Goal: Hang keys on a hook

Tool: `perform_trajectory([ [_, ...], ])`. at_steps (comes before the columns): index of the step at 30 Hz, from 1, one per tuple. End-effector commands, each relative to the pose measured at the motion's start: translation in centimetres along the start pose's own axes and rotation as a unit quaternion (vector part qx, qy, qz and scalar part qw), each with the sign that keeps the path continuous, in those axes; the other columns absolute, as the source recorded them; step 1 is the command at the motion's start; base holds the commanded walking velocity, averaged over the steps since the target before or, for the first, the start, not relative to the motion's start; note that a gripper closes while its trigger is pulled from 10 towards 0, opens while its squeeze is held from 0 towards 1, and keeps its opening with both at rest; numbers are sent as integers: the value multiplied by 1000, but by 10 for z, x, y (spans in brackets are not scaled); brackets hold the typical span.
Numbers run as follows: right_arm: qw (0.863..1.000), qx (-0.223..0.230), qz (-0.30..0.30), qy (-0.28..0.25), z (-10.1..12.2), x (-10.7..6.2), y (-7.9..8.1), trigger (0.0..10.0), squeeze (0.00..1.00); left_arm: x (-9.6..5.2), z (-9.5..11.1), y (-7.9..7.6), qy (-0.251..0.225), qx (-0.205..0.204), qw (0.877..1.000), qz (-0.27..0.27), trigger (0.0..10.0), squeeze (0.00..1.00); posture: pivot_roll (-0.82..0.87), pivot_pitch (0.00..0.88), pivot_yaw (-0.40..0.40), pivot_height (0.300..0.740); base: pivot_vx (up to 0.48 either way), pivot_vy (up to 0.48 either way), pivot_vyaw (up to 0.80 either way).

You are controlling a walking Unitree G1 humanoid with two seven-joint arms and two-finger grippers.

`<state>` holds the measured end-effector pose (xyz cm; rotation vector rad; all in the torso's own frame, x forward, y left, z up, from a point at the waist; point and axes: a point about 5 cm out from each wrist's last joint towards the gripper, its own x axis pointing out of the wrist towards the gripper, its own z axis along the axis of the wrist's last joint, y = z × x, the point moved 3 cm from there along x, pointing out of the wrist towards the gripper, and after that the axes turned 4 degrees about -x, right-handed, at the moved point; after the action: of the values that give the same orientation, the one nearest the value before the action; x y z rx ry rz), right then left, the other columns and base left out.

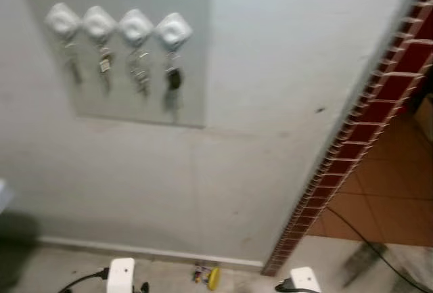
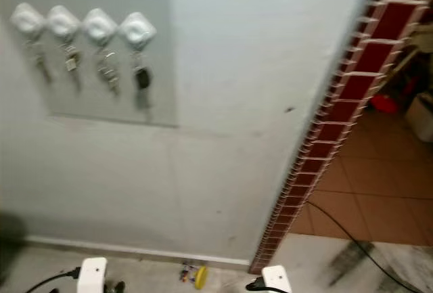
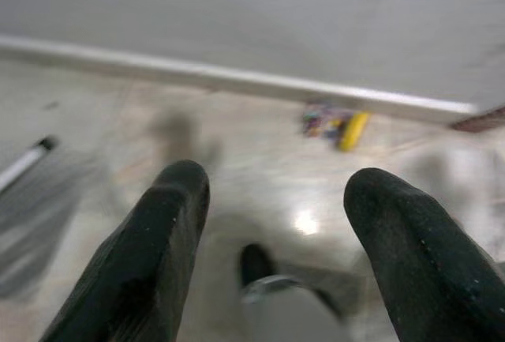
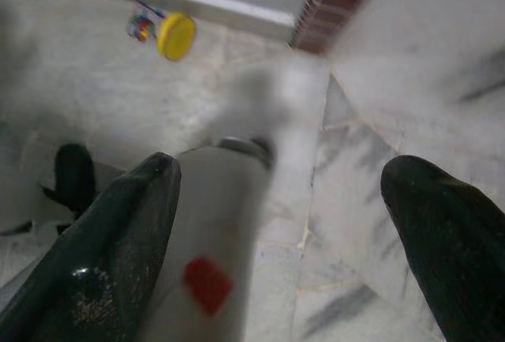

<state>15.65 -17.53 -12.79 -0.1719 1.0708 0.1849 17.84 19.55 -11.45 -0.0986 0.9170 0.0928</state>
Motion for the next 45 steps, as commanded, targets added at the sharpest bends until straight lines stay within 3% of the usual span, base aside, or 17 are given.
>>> perform_trajectory([
  [1, 1000, -3, -7, 13, -7, -2, -6, 10000, 0, 0, -6, -7, 8, 3, 1000, -7, 10000, 0, -108, 0, 10, 740, 0, -292, -575],
  [35, 1000, 13, -12, 17, -8, -2, -6, 10000, 0, 0, -8, -6, 17, -25, 1000, 2, 10000, 0, -110, 0, 12, 740, 0, -16, -31],
  [45, 1000, 10, -13, 23, -11, -2, -6, 10000, 0, 0, -8, -7, 18, -23, 1000, 4, 10000, 0, -107, 0, 7, 740, 0, 231, 0],
])
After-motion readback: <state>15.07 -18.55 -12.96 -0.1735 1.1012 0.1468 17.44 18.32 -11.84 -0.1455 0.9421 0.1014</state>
